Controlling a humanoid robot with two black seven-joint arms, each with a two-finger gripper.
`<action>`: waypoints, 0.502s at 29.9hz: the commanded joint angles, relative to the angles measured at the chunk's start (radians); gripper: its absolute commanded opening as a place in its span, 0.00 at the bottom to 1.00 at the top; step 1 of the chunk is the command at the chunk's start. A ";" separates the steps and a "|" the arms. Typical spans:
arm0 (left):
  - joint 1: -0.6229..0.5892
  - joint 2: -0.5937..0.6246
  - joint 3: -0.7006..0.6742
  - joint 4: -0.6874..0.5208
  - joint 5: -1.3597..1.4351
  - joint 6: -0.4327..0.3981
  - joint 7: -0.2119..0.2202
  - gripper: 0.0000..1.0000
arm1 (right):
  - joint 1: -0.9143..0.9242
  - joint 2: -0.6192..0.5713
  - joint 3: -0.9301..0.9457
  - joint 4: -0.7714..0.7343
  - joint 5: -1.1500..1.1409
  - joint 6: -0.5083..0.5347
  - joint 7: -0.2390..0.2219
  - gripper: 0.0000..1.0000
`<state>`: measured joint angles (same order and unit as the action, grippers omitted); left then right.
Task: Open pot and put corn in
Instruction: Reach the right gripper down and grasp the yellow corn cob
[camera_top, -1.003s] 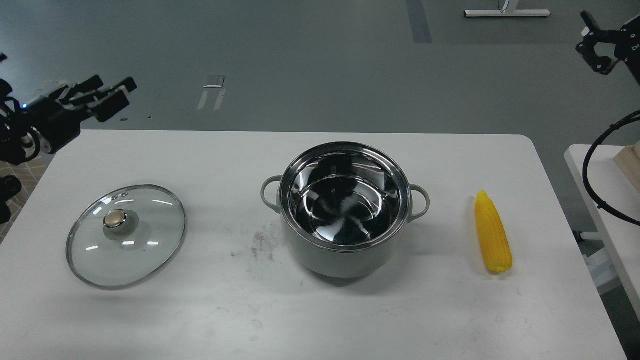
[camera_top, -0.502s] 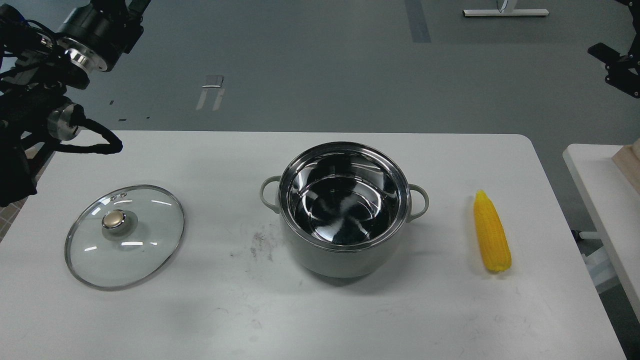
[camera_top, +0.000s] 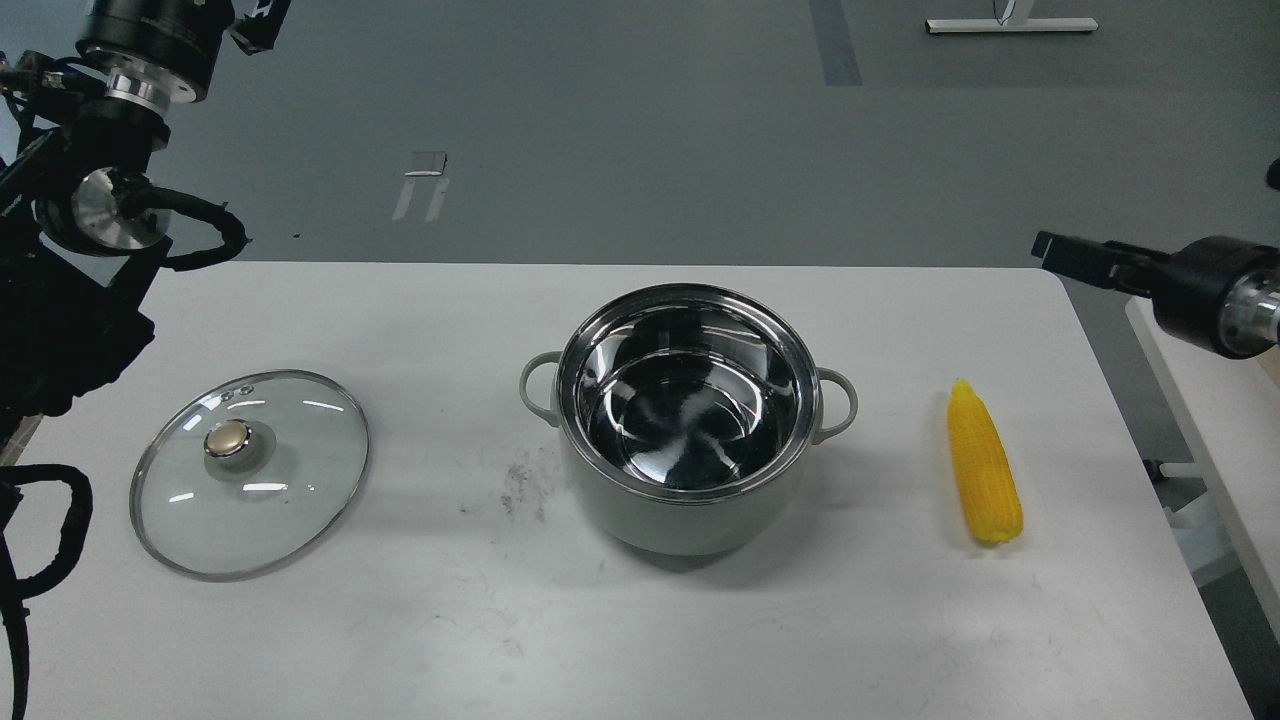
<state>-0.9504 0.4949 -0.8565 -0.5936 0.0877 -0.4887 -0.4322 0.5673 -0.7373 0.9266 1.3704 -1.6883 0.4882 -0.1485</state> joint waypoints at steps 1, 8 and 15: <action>0.001 -0.007 0.002 0.002 0.004 0.000 0.001 0.98 | -0.068 0.068 -0.020 -0.010 -0.106 0.000 -0.006 1.00; 0.004 -0.006 0.001 -0.002 0.004 0.000 0.001 0.98 | -0.161 0.142 -0.022 -0.070 -0.194 0.000 -0.008 0.94; 0.013 -0.004 0.002 -0.005 0.004 0.000 0.001 0.98 | -0.190 0.199 -0.022 -0.071 -0.200 0.000 -0.039 0.77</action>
<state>-0.9385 0.4905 -0.8559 -0.5979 0.0921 -0.4889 -0.4311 0.3878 -0.5579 0.9051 1.3011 -1.8873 0.4886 -0.1718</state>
